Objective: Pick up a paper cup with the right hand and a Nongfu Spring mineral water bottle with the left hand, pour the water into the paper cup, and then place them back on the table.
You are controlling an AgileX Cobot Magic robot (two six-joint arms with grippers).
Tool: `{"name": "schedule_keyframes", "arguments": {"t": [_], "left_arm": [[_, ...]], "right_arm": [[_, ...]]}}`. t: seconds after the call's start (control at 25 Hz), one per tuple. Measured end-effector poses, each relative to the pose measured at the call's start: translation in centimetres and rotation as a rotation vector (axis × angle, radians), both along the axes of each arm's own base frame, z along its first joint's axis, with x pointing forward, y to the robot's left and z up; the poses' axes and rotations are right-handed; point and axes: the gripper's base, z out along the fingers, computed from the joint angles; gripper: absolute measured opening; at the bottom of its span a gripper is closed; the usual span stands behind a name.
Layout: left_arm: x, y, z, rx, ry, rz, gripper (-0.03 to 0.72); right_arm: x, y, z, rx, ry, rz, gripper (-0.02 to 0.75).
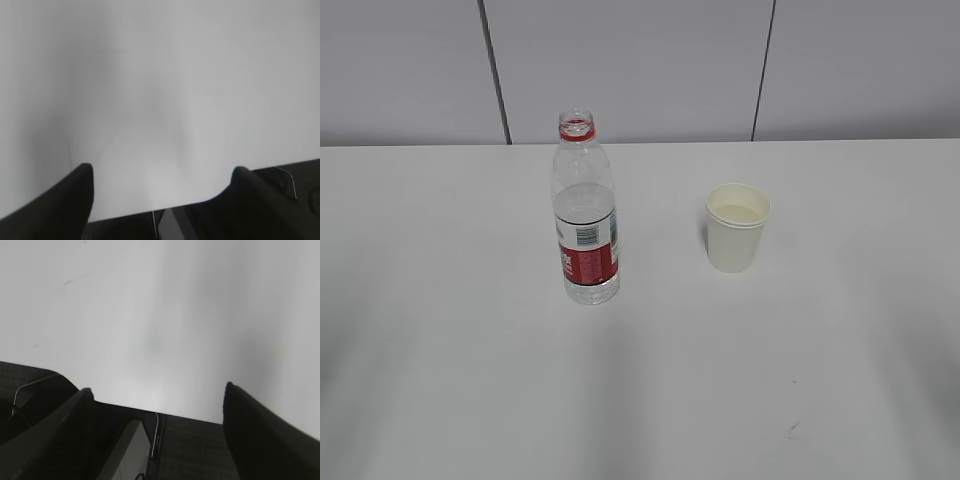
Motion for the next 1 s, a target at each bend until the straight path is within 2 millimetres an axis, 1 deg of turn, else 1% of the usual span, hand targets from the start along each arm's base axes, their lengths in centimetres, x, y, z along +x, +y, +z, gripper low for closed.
{"name": "schedule_keyframes", "arguments": {"t": [0.16,0.2,0.44,0.72,1.0], "left_arm": [[-1.3,0.2,0.2,0.029,0.061,-0.015,0.503],[-1.7,0.3,0.3,0.038,0.053,-0.016,0.501],[-3.7,0.4,1.1,0.041,-0.089,-0.013,0.491],[-6.6,0.4,2.3,0.038,-0.283,-0.01,0.491],[-9.1,0.5,2.8,0.036,-0.431,-0.007,0.491]], "right_arm": [[-1.3,0.0,1.1,-0.001,-0.101,0.0,0.591],[-1.6,0.0,1.3,-0.001,-0.121,0.0,0.591],[-3.2,0.0,2.3,-0.001,-0.23,0.0,0.59],[-4.6,0.0,3.0,-0.002,-0.316,0.001,0.59],[-6.7,0.0,3.6,-0.003,-0.443,0.001,0.591]]}}
